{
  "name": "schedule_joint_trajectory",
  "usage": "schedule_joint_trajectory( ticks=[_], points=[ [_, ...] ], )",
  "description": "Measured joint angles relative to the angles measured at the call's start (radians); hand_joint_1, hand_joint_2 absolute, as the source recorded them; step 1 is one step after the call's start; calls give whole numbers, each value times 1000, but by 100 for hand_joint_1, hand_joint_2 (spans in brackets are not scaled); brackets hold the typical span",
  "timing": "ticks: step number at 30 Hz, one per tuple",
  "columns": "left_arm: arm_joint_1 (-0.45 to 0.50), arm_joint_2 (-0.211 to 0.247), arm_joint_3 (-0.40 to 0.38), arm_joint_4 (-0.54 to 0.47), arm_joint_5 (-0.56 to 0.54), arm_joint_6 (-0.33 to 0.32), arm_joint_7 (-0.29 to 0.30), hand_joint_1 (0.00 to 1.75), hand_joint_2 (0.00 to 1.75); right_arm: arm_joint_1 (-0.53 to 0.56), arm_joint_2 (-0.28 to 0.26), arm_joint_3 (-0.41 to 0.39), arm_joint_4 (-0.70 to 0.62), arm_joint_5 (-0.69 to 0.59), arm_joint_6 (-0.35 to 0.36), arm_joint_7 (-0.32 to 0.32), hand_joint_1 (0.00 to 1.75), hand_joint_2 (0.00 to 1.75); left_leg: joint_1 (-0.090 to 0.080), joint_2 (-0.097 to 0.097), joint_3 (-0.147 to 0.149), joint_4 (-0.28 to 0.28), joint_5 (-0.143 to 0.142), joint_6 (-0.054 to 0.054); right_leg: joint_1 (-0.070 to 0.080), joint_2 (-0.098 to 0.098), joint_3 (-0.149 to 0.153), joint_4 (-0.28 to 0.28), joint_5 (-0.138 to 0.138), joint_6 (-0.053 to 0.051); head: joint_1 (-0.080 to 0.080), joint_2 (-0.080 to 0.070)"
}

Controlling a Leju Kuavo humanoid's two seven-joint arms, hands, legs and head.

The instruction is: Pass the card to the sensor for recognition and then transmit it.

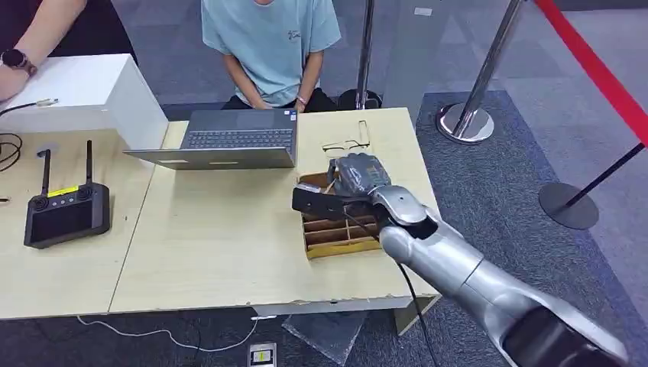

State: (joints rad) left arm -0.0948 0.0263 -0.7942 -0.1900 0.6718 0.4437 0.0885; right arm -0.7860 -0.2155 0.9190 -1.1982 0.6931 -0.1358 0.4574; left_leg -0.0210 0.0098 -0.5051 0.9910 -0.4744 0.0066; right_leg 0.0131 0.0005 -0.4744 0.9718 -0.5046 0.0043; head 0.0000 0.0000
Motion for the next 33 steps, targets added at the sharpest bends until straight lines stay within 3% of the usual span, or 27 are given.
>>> schedule_joint_trajectory(
  ticks=[8, 15, 33],
  points=[
    [0, 0, -12, 0, -3, 0, 0, 0, 175, 2, -14, -37, -19, -2, 2, 17, 175, 175, 0, 0, 0, 0, 0, 0, 0, 0, 0, 0, 0, 0, 0, 0],
    [0, 0, -23, 0, -6, 0, -1, 0, 175, -24, -16, -68, -4, -3, -37, -36, 175, 175, 0, 0, -1, 0, 0, 0, 0, 0, 0, 0, 0, 0, 0, 0],
    [-2, -6, -51, 0, -22, -19, 14, 0, 175, -102, 17, -87, 46, -1, -48, -85, 175, 175, 0, 0, -2, 0, 0, 0, 0, 0, -1, 0, 0, 0, 0, 0]
  ],
)
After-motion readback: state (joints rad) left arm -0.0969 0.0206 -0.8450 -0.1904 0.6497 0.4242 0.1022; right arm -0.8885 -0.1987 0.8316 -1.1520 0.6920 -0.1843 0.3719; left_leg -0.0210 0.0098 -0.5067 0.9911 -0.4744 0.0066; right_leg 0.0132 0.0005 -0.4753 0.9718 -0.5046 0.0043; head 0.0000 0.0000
